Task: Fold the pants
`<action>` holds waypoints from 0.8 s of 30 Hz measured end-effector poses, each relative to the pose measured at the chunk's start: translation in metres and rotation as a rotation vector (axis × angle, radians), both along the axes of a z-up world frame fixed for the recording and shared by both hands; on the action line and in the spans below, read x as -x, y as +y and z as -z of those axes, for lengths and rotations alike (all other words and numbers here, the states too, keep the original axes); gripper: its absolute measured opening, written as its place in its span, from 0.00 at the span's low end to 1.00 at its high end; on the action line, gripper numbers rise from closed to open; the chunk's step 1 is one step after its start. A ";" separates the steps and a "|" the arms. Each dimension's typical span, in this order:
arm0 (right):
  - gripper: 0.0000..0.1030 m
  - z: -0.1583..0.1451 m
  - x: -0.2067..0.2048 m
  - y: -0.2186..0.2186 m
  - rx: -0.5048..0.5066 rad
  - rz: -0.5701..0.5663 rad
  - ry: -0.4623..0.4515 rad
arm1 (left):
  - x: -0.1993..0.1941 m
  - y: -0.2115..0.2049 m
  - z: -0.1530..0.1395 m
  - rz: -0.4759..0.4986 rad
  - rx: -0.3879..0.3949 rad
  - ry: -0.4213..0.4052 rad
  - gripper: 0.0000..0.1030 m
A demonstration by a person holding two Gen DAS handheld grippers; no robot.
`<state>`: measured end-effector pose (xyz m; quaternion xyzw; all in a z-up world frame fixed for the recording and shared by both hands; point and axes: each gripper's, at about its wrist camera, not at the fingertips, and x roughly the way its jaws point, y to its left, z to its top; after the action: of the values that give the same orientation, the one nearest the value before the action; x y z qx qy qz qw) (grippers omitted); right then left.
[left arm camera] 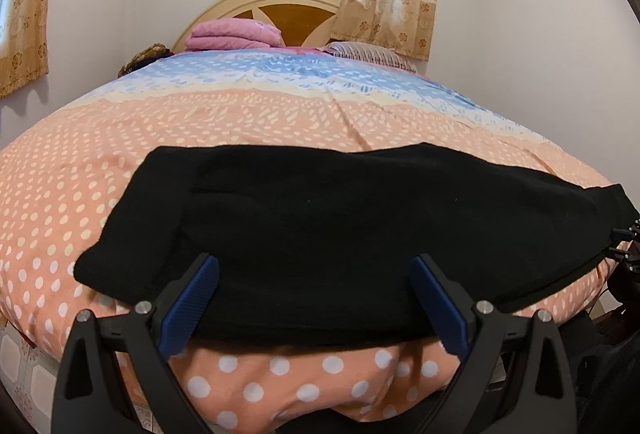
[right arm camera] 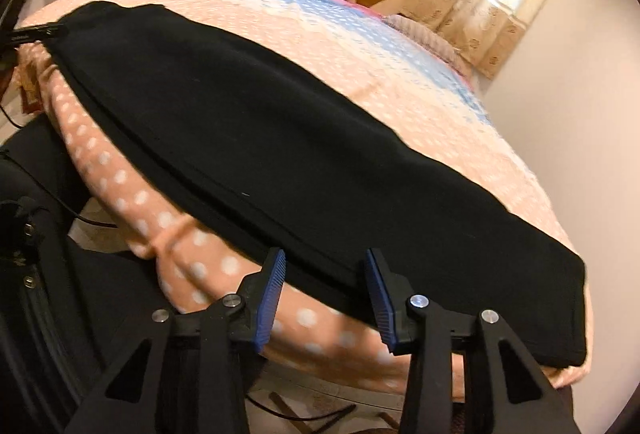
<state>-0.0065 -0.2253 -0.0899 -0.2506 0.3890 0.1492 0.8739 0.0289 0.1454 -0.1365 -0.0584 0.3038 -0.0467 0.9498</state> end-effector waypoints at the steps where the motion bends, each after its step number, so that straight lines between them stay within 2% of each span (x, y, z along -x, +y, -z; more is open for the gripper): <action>1: 0.42 -0.003 0.002 0.001 -0.020 -0.013 -0.001 | 0.000 -0.001 0.000 0.000 -0.001 0.000 0.96; 6: 0.42 0.003 -0.003 0.010 0.022 -0.025 -0.023 | 0.000 -0.002 0.002 -0.002 0.007 0.005 0.96; 8: 0.38 0.008 -0.009 0.013 0.022 -0.026 -0.017 | 0.000 -0.002 0.003 -0.002 0.004 0.006 0.96; 9: 0.33 0.010 -0.010 0.013 0.014 -0.028 -0.020 | 0.000 -0.003 0.003 -0.001 0.003 0.007 0.96; 10: 0.22 0.007 -0.012 0.016 0.005 -0.031 -0.021 | 0.000 -0.002 0.002 -0.001 0.003 0.007 0.96; 13: 0.05 0.003 -0.010 0.020 -0.004 -0.040 -0.018 | 0.000 -0.003 0.003 -0.001 0.001 0.009 0.96; 18: 0.03 -0.003 0.000 0.018 0.011 -0.070 -0.004 | 0.000 -0.002 0.004 0.001 0.003 0.009 0.96; 24: 0.03 0.014 0.004 0.017 0.023 -0.062 0.022 | 0.000 -0.001 0.005 0.002 0.002 0.011 0.96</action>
<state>-0.0106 -0.2086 -0.1037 -0.2711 0.3922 0.1745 0.8615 0.0287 0.1439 -0.1417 -0.0592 0.3091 -0.0474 0.9480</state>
